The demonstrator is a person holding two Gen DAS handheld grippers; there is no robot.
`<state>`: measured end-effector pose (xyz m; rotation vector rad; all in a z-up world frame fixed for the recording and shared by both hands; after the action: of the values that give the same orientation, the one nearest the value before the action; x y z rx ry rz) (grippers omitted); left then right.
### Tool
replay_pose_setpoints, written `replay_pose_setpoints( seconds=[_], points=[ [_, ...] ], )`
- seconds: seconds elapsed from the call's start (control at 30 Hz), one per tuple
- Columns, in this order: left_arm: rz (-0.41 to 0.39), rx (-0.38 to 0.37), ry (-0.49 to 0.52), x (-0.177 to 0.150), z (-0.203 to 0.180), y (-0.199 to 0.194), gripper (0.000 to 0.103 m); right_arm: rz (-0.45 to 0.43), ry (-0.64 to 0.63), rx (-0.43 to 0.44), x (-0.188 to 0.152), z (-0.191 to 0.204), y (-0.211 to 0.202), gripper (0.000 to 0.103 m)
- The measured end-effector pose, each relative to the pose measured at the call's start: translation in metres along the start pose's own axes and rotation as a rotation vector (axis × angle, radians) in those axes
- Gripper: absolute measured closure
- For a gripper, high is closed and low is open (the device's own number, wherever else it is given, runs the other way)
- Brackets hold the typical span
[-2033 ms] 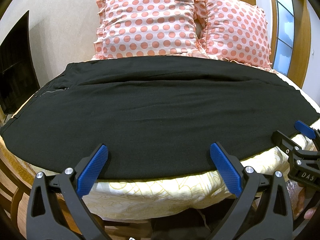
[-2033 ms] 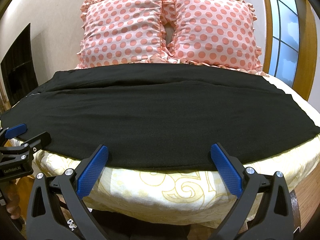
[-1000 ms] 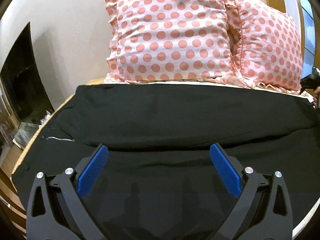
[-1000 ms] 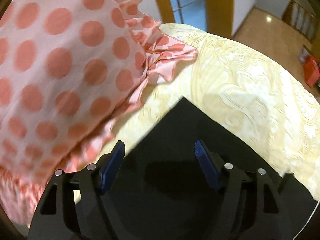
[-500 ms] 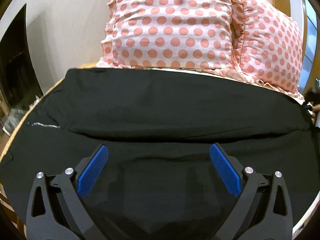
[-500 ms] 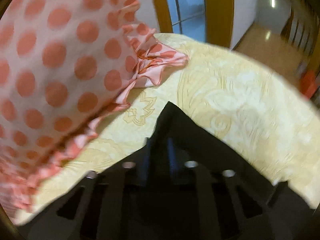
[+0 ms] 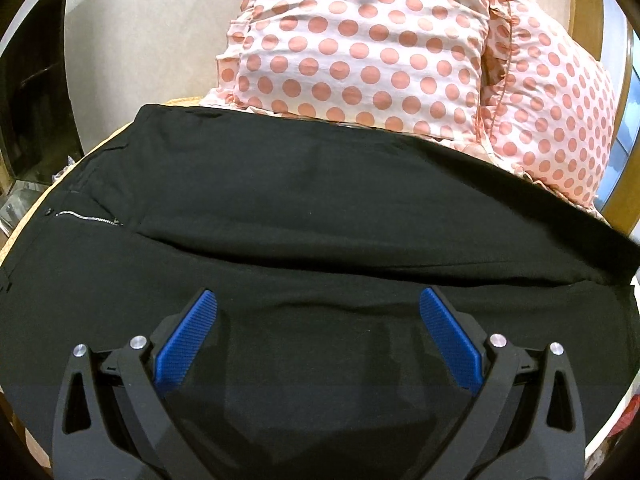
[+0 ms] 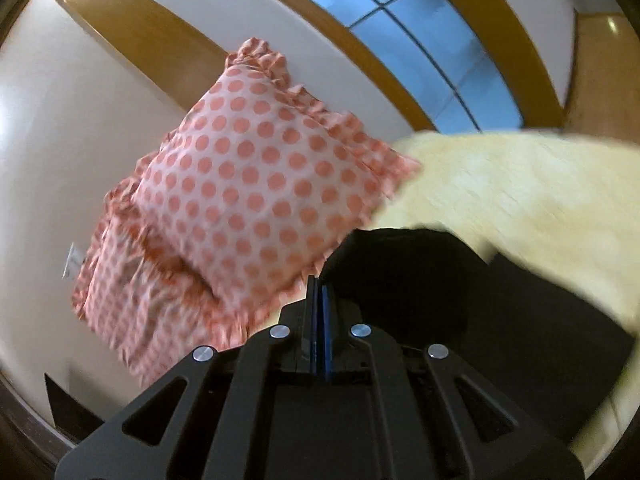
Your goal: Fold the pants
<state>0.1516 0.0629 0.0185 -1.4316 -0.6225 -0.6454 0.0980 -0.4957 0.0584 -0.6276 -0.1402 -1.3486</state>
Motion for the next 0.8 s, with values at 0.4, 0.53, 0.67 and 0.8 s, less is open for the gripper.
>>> replay_pose_setpoints(
  seconds=[0.4, 0.53, 0.67, 0.8],
  points=[
    [-0.070, 0.020, 0.082, 0.016, 0.001, -0.024, 0.002, 0.114, 0.172, -0.127, -0.040, -0.073, -0.015, 0.095],
    [-0.073, 0.067, 0.091, 0.041, 0.024, -0.033, 0.002, 0.128, 0.221, -0.116, -0.042, -0.086, -0.009, 0.082],
    [-0.043, 0.039, 0.029, 0.071, 0.053, -0.021, 0.002, 0.102, 0.211, -0.121, -0.039, -0.088, -0.003, 0.083],
    [-0.039, -0.042, -0.048, 0.100, 0.076, 0.004, 0.002, 0.063, 0.225, -0.028, -0.030, -0.089, -0.005, 0.100]
  ],
)
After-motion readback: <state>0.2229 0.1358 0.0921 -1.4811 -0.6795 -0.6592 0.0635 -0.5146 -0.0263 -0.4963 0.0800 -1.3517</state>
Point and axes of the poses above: each gripper's, at about its wrist camera, not at the fingertips, and y roughly the way its jaws point, z to its left, x to its top, the point moved 2 cm from there along y, roughly the way its jaws point, and after that the axes turned 11 degrees about y, right-handed, at the moved point
